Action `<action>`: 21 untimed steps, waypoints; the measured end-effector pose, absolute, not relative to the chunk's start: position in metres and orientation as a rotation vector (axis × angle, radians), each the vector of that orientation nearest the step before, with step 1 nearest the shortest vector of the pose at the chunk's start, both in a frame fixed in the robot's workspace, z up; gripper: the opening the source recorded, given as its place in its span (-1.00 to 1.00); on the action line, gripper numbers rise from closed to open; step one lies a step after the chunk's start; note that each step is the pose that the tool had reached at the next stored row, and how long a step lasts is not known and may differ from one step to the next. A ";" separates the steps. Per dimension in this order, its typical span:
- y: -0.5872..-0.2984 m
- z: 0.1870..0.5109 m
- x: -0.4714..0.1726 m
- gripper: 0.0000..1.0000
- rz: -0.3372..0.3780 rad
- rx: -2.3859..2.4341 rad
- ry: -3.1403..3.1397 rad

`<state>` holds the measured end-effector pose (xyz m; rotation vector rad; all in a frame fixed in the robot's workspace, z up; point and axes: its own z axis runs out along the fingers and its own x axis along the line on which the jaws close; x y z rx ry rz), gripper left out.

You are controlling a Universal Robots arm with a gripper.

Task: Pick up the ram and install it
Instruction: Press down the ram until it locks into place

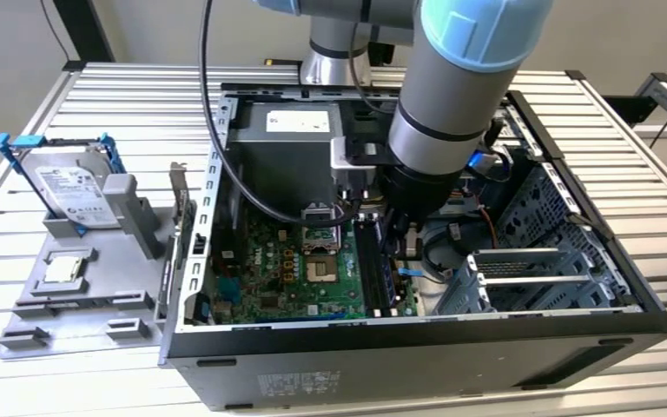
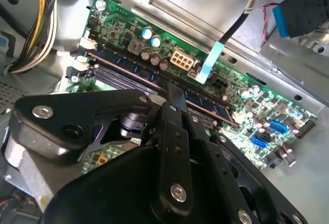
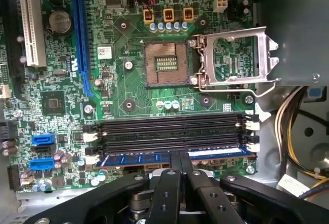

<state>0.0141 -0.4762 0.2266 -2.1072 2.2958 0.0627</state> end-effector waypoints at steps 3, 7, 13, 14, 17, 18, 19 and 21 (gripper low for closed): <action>-0.476 0.222 0.014 -1.00 0.061 -2.108 2.297; -0.476 0.221 0.013 -1.00 0.062 -2.107 2.296; -0.476 0.248 0.013 -1.00 0.063 -2.107 2.296; -0.476 0.253 0.013 -1.00 0.062 -2.107 2.296; -0.476 0.266 0.013 -1.00 0.064 -2.108 2.297; -0.476 0.271 0.013 -1.00 0.064 -2.108 2.297; -0.476 0.275 0.013 -1.00 0.066 -2.108 2.297; -0.476 0.277 0.013 -1.00 0.068 -2.109 2.298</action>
